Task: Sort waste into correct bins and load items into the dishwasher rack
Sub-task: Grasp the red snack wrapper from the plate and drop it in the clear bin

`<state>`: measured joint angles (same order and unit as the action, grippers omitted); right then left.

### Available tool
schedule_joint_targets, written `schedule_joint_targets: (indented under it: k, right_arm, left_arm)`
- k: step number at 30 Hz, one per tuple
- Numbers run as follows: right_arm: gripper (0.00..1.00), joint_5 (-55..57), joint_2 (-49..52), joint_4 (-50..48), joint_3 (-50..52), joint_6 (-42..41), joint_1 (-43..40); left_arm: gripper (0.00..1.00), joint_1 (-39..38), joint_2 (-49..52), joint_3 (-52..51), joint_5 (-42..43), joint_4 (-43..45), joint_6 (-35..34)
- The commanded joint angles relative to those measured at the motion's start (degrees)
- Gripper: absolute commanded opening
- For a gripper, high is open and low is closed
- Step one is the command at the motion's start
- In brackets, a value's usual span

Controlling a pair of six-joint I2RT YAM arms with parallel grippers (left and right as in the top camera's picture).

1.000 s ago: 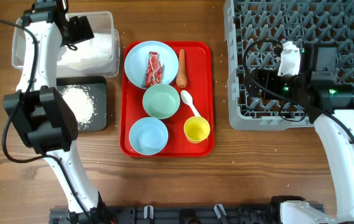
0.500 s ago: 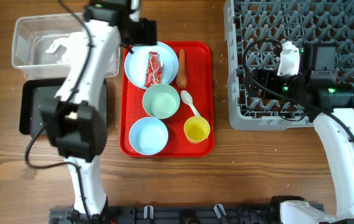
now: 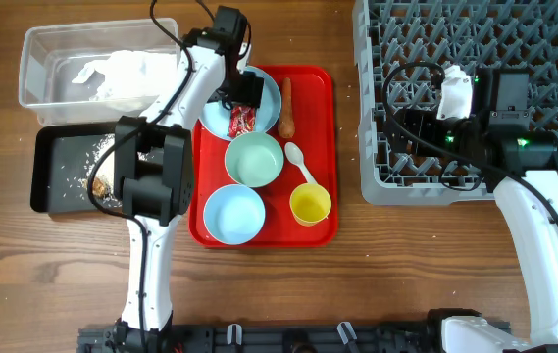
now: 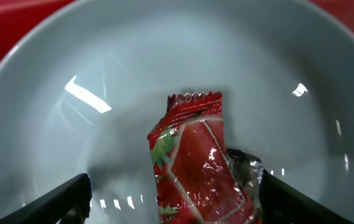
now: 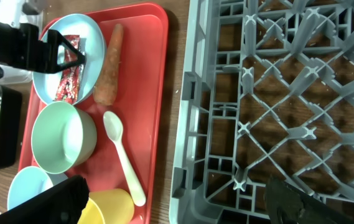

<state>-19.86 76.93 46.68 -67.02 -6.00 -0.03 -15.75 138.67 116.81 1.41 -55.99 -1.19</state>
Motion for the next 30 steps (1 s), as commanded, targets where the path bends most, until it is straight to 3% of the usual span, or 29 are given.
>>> schedule_joint_targets:
  k: [1,2,3,6,7,13,17,22,28,29,30]
  right_arm:
    - [0.93,0.72,0.57,-0.24,-0.83,-0.15,0.31]
    - [0.94,0.74,0.57,-0.24,-0.85,-0.13,0.31]
    - [0.93,0.74,0.57,-0.24,-0.85,-0.13,0.31]
    - [0.93,0.74,0.57,-0.24,-0.85,-0.15,0.31]
    - [0.94,0.74,0.57,-0.26,-0.85,-0.15,0.31]
    - [0.93,0.72,0.57,-0.33,-0.85,-0.2,0.31]
    - [0.93,0.72,0.57,-0.46,-0.85,-0.2,0.31]
    - [0.94,0.72,0.57,-0.92,-0.85,-0.17,0.31]
    - [0.94,0.72,0.57,-1.66,-0.83,-0.17,0.31]
    - [0.93,0.72,0.57,-1.9,-0.85,-0.2,0.31]
    - [0.94,0.72,0.57,-2.03,-0.85,-0.2,0.31]
  left_arm:
    - [0.8,-0.22,2.36,-0.74,0.66,0.0,1.01]
    - [0.75,-0.22,2.6,-0.72,0.66,0.02,1.01]
    - [0.62,-0.22,2.71,-0.72,0.66,-0.02,1.01]
    - [0.09,-0.22,2.73,-0.72,0.66,0.04,1.01]
    - [0.04,-0.22,2.73,-0.72,0.68,0.07,0.98]
    - [0.04,0.44,-0.39,1.27,0.66,-2.05,0.09]
    - [0.04,4.0,-8.31,7.28,0.66,-5.7,-2.73]
    - [0.04,10.05,-18.16,7.98,-1.57,-2.25,-3.82]
    - [0.04,17.66,-15.54,7.91,-4.74,-0.76,-3.93]
    - [0.07,18.56,-14.32,7.91,-4.74,-0.22,-3.96]
    - [0.2,19.17,-13.27,7.91,-4.72,0.09,-3.96]
